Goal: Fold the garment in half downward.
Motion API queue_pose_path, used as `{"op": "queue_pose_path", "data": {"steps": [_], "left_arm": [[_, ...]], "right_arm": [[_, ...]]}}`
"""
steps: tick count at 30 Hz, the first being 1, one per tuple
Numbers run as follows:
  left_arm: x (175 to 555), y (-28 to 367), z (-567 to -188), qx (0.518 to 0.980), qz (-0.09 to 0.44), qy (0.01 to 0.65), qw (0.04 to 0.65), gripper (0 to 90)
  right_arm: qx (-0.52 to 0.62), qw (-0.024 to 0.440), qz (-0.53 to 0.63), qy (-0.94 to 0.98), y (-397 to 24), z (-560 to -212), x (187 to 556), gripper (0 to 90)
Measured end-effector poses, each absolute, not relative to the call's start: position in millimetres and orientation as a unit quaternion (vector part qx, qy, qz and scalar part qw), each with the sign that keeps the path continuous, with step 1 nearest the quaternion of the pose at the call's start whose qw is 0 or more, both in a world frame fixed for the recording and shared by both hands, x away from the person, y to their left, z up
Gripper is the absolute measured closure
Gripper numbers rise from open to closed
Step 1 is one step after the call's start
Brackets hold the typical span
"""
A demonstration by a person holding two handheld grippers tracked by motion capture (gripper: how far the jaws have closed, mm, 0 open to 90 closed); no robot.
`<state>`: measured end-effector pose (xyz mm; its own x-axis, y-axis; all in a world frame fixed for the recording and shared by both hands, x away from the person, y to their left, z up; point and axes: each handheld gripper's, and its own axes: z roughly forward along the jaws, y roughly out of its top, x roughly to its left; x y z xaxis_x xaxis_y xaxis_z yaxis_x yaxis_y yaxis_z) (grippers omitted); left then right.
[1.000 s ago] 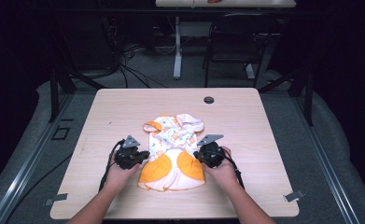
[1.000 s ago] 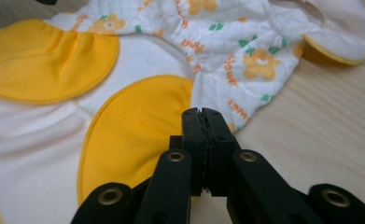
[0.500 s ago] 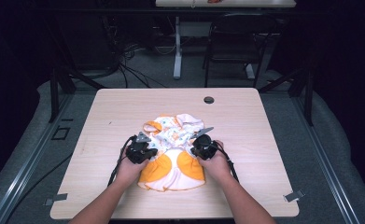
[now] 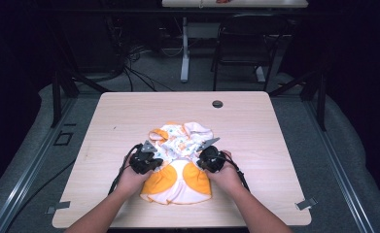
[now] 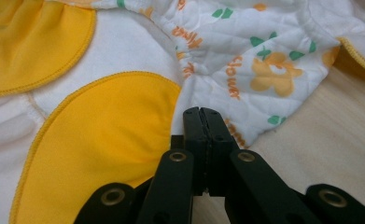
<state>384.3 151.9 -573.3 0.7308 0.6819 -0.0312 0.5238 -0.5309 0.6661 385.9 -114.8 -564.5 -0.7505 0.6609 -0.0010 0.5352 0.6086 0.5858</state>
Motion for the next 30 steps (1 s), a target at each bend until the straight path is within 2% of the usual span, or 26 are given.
{"op": "queue_pose_path", "data": {"steps": [30], "left_arm": [[353.2,158.4,-573.6,0.875,0.08,0.328,0.348,89.8]], "right_arm": [[0.295,0.08,0.275,0.912,-116.4,-561.6,355.2,90.0]]}}
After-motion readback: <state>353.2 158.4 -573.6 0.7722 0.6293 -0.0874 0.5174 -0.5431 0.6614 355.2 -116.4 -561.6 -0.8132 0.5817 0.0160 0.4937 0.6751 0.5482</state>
